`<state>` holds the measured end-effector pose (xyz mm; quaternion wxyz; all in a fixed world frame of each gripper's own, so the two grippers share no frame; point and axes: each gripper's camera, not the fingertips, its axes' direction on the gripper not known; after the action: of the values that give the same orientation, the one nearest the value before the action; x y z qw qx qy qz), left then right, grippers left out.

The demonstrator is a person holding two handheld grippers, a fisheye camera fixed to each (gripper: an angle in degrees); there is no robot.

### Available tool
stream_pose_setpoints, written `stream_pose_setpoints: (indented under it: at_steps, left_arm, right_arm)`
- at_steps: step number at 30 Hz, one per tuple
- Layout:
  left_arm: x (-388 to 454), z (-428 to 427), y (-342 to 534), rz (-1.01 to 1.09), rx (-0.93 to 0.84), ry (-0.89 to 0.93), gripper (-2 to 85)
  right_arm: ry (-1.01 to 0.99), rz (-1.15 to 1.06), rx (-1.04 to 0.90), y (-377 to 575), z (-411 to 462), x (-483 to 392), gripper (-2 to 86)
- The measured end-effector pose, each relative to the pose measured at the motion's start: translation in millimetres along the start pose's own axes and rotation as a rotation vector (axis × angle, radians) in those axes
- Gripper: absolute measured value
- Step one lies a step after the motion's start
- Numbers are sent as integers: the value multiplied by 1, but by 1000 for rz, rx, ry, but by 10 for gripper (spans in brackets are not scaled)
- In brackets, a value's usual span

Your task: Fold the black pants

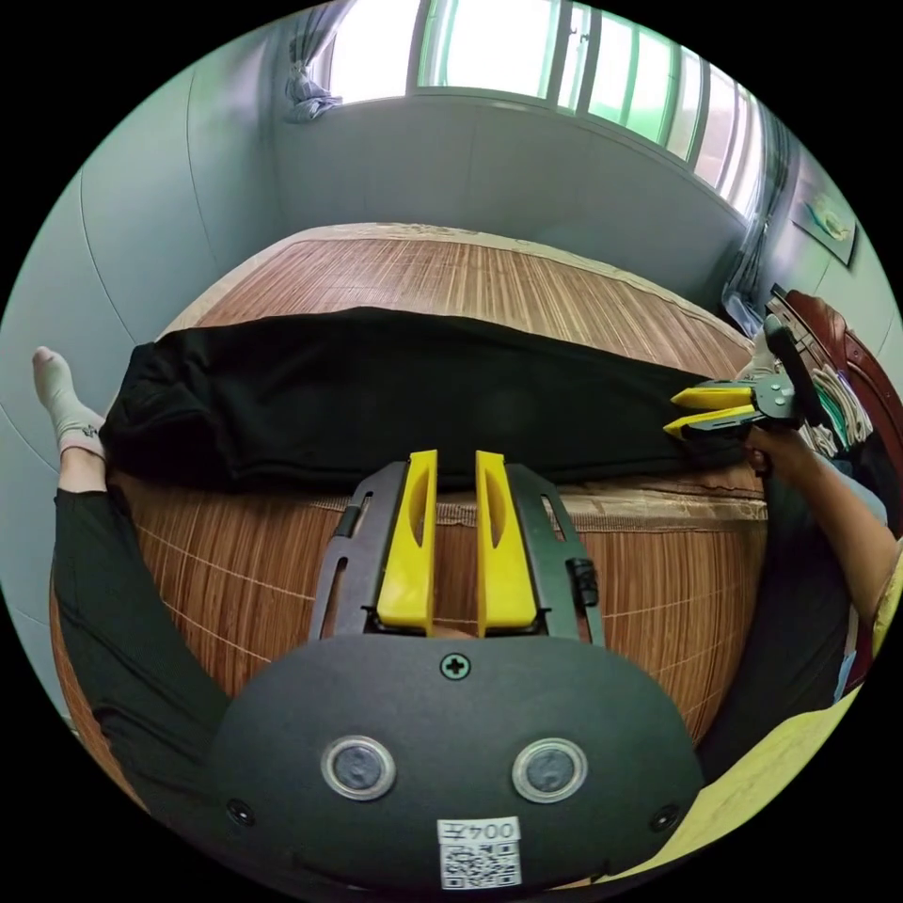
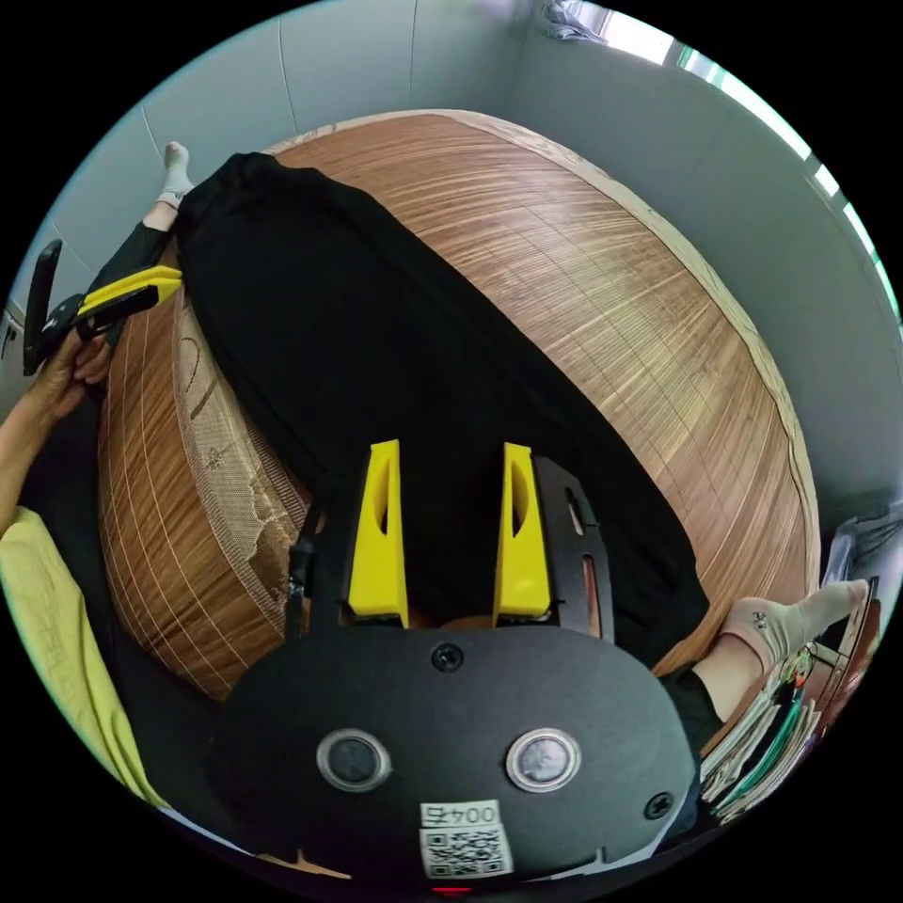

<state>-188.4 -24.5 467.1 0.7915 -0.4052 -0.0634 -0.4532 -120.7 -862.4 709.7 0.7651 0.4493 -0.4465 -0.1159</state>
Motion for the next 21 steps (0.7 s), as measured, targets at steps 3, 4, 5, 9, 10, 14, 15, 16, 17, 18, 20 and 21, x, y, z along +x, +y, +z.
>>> stream_pose_setpoints:
  at_steps: [3, 4, 5, 9, 10, 14, 15, 16, 17, 18, 20, 21]
  left_arm:
    - [-24, -5, 9, -2, -11, 0, 74]
    - [-33, -7, 12, -10, -12, 3, 75]
    - [-42, -9, 15, -15, -14, 7, 76]
    - [-67, -16, 22, -12, -16, 14, 82]
    - [-75, -18, 24, -7, -19, 12, 84]
    - [-124, -32, 29, -44, 8, 5, 93]
    - [-134, -35, 30, -63, 13, 3, 94]
    - [-157, -39, 31, -111, 21, 3, 95]
    - [-183, -44, 33, -172, 31, 8, 97]
    - [-196, -47, 34, -207, 37, 12, 97]
    - [-251, -53, 38, -341, 55, 41, 103]
    - [-264, -54, 39, -372, 60, 47, 104]
  right_arm:
    - [-57, -6, 22, 7, 3, 10, 165]
    - [-48, -22, 21, 10, 3, 12, 170]
    - [-30, -36, 11, 11, 4, 15, 177]
    - [-43, -9, -11, 23, 6, 40, 186]
    - [-42, 4, -10, 28, 7, 50, 188]
    - [-88, 78, 9, 47, 3, 69, 194]
    - [-120, 104, 20, 50, 1, 70, 199]
    - [-192, 154, 50, 55, -4, 71, 209]
    - [-222, 182, 80, 60, -12, 66, 214]
    - [-213, 186, 90, 61, -16, 62, 216]
    - [-144, 193, 138, 66, -34, 36, 224]
    - [-130, 208, 146, 67, -36, 30, 227]
